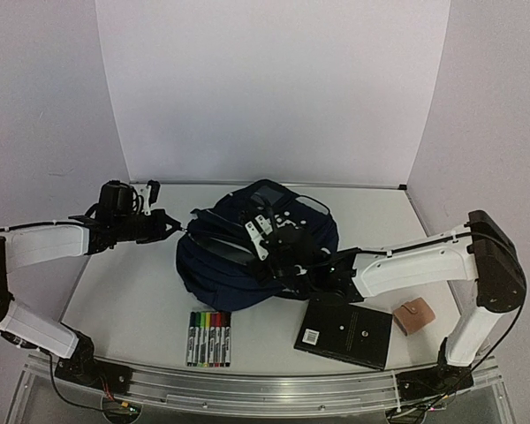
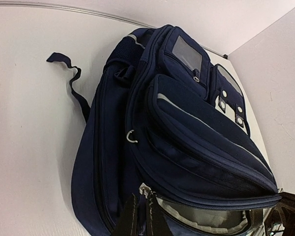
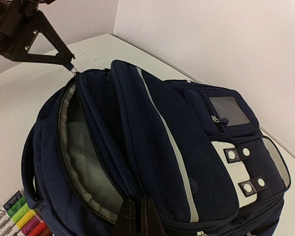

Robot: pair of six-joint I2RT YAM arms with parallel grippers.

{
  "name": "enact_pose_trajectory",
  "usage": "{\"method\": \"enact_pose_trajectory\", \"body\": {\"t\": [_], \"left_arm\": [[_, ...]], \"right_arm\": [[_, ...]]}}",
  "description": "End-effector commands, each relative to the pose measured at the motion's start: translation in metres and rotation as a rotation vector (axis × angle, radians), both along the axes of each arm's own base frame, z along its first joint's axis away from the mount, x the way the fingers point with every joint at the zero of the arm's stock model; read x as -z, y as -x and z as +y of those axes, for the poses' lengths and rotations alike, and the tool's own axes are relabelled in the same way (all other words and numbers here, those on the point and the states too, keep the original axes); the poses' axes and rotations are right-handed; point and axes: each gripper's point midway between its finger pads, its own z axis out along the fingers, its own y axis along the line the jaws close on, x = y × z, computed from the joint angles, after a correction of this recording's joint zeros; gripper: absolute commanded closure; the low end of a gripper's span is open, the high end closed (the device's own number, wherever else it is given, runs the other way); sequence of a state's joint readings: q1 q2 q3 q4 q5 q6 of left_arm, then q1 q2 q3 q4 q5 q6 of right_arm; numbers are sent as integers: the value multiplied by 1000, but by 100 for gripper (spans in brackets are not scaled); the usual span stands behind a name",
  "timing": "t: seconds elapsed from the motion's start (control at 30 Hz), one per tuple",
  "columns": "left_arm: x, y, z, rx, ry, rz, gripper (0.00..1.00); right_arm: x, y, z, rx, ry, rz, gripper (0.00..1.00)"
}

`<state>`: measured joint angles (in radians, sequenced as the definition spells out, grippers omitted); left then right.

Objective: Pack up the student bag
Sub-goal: Unzip the student bag at the center of the board.

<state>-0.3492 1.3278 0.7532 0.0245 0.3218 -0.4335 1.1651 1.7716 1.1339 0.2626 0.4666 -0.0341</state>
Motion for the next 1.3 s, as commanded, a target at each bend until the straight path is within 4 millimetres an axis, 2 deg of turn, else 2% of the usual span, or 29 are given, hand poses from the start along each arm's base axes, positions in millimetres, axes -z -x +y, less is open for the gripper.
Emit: {"method": "enact_pose_trajectory", "body": {"t": [0.0,0.17,0.27,0.3,0.4,0.57,0.77,1.03,1.07,1.17,1.27], "left_arm": [[-35,-47,21,-75,7,-141,100],[-54,-29,-7,116,96,-202,100],[-62,-14,-16,194,128,-212,100],[-63,-11,-18,214,136,-210,100],[-65,-5,-21,242,149,-205,100],[-71,-2,-21,247,158,-217,100],[-76,0,-24,260,169,-226,100],[-77,2,-26,271,170,-230,100],[-77,2,-26,271,169,-231,100],[-77,3,-26,271,165,-230,100],[-76,2,-26,271,159,-229,100]], "right_arm": [[-22,-16,-45,145,-35,-9,100],[-28,-3,-24,21,-76,48,97],[-41,5,-9,-29,-103,63,58],[-45,7,-4,-41,-109,60,48],[-50,6,8,-48,-105,47,32],[-45,4,30,-70,-87,47,15],[-29,-12,51,-30,-30,51,9],[2,-34,64,56,73,27,3],[8,-38,64,70,106,9,3],[9,-49,61,141,125,-29,3],[0,-57,61,196,124,-69,13]]}}
